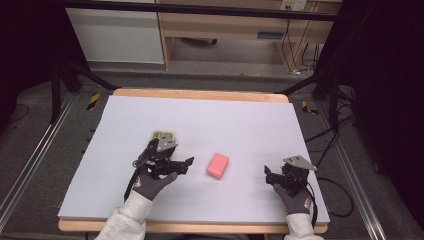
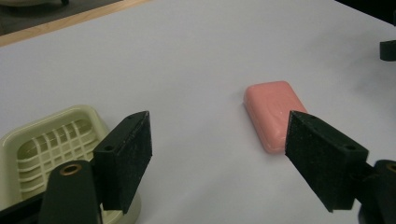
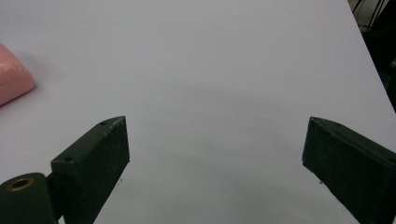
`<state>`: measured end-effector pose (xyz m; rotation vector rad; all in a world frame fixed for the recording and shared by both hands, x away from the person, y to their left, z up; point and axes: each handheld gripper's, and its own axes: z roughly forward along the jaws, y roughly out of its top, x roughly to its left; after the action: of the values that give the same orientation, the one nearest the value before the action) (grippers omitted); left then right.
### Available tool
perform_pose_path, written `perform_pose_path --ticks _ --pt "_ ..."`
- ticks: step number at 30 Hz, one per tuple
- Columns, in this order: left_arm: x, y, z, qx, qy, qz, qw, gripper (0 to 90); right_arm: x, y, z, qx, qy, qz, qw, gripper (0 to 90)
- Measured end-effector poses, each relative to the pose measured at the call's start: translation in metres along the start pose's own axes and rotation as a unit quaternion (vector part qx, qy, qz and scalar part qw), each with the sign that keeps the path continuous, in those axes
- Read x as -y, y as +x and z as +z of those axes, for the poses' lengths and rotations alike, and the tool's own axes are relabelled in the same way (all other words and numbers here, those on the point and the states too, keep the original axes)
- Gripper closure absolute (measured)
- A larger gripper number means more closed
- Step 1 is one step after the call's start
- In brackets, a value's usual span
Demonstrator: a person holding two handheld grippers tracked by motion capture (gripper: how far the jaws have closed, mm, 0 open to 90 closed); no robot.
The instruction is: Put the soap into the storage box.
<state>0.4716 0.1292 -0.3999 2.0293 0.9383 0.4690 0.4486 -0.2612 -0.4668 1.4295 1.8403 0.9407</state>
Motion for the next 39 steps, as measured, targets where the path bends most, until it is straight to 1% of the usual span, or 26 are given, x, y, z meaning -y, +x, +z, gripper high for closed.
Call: perform_pose_path --ticks 5,24,28,30,39 --pt "-0.004 -0.006 0.006 0.002 0.005 0.009 0.9999 22.8 0.0 0.0 0.0 0.0 0.0 0.0 1.0 7.7" --pt "-0.013 -0.025 0.031 0.018 0.023 0.018 0.9994 22.6 0.0 0.0 0.001 0.001 0.002 0.0 1.0 7.8" --pt "-0.014 -0.029 0.036 0.02 0.026 0.025 0.9992 22.5 0.0 0.0 0.001 0.001 0.002 -0.001 1.0 7.8" --pt "-0.015 -0.031 0.039 0.023 0.029 0.022 0.9991 22.5 0.0 0.0 0.001 0.002 0.002 0.0 1.0 7.8" --pt "-0.017 -0.04 0.054 0.028 0.036 0.029 0.9985 22.7 0.0 0.0 0.001 0.001 0.003 0.0 1.0 7.8"
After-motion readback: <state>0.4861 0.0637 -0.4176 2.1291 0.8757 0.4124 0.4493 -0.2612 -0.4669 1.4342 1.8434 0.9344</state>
